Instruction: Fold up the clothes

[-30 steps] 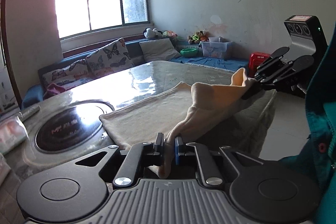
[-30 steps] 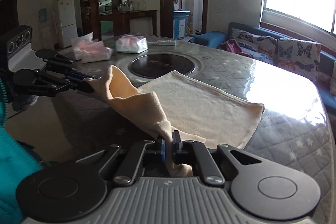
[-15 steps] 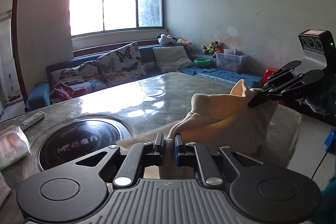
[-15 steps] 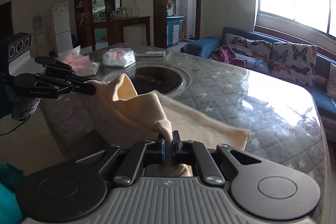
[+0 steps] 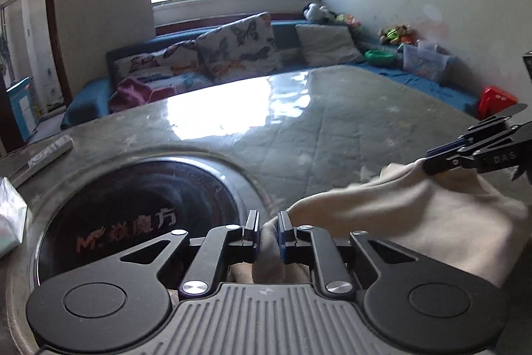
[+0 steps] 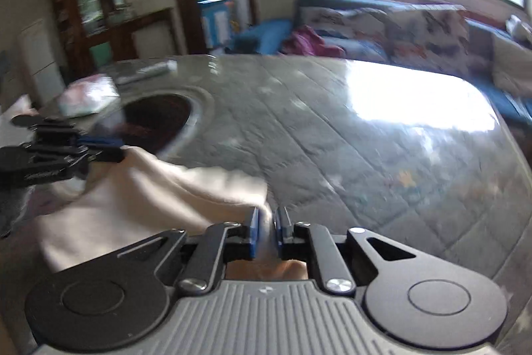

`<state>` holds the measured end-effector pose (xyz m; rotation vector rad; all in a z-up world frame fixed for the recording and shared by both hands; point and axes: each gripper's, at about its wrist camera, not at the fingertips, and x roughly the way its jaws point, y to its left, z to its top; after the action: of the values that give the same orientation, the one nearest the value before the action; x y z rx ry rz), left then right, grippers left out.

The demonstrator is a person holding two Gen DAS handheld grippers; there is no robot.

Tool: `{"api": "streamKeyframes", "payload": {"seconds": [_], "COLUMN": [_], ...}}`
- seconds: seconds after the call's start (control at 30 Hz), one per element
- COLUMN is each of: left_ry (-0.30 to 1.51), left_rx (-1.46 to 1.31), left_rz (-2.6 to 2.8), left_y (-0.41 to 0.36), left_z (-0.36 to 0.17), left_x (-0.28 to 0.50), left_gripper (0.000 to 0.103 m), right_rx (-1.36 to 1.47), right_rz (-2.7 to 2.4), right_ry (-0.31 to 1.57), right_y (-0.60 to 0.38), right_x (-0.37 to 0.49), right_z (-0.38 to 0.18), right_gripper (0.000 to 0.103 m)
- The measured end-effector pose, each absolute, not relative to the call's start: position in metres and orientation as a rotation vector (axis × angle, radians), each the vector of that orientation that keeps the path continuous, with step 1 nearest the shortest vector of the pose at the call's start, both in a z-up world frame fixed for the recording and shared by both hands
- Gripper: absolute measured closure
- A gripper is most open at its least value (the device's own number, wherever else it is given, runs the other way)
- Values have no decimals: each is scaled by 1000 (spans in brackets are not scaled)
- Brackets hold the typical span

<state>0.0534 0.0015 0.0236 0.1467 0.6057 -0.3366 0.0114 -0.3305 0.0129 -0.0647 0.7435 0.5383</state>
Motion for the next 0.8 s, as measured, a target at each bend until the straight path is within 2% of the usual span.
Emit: {"api": "streamKeyframes", "payload": {"seconds": [0.17,0.37,0.57,0.8], "left_ry": [591,613,703,691], "left_rx": [114,11,11,24], "left_rz": [-274,-379,-433,-374], "left_y": [6,-10,-38,-35], "left_z": [35,55,37,23], "left_x": [55,53,70,79], "left_gripper": [84,85,85,81], "right_rx": [-25,-8,-51,-53], "right_rz": [512,573,618,594], "right_ry": [707,682,710,725], "right_y": [-346,-338,-305,-298], "right_x": [8,6,15,21], "right_z": [13,28,19,3], "right_gripper": [81,81,81,81]}}
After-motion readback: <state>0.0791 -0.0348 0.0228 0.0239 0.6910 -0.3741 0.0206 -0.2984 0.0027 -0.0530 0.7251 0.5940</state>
